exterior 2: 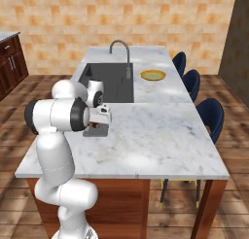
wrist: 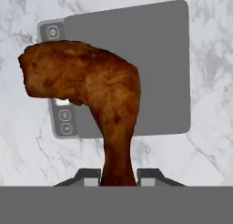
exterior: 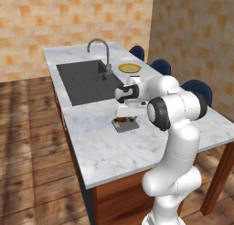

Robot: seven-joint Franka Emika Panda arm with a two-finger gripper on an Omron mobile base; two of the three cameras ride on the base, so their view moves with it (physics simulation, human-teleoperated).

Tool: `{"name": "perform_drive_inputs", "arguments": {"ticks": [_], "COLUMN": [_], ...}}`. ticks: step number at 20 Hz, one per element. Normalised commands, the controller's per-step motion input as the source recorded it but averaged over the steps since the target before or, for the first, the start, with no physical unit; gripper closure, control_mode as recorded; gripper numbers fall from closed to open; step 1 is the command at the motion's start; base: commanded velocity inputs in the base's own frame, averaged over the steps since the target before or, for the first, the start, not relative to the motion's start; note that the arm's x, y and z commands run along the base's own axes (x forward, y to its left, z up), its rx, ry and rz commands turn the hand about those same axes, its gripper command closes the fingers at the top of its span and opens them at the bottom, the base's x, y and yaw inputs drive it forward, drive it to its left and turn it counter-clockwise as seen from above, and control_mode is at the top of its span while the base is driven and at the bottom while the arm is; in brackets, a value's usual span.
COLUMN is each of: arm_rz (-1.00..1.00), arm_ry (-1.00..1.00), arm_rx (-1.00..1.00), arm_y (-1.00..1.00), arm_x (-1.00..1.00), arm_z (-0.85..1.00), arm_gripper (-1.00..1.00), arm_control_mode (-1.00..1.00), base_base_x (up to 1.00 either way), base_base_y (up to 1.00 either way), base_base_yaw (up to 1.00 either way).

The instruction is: Take the chicken drumstick from the fridge and place it on the digital scale on the counter by the fridge. Wait a few seconds for a reading, then move it to the plate on the dining counter.

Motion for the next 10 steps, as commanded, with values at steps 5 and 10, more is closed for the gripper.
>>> {"name": "perform_drive_inputs", "arguments": {"ticks": [5, 10], "arm_rz": [0.0, 0.0], "arm_ry": [-0.09, -0.07], "arm_rx": [0.08, 0.05], "arm_y": [0.0, -0.06], "arm_x": [0.03, 0.13], "arm_z": [-0.06, -0.02], "arm_gripper": [1.0, 1.0], "arm_control_mode": [-1.0, -1.0], "base_base_x": [0.0, 0.0], "base_base_y": [0.0, 0.0], "base_base_yaw": [0.0, 0.0]}}
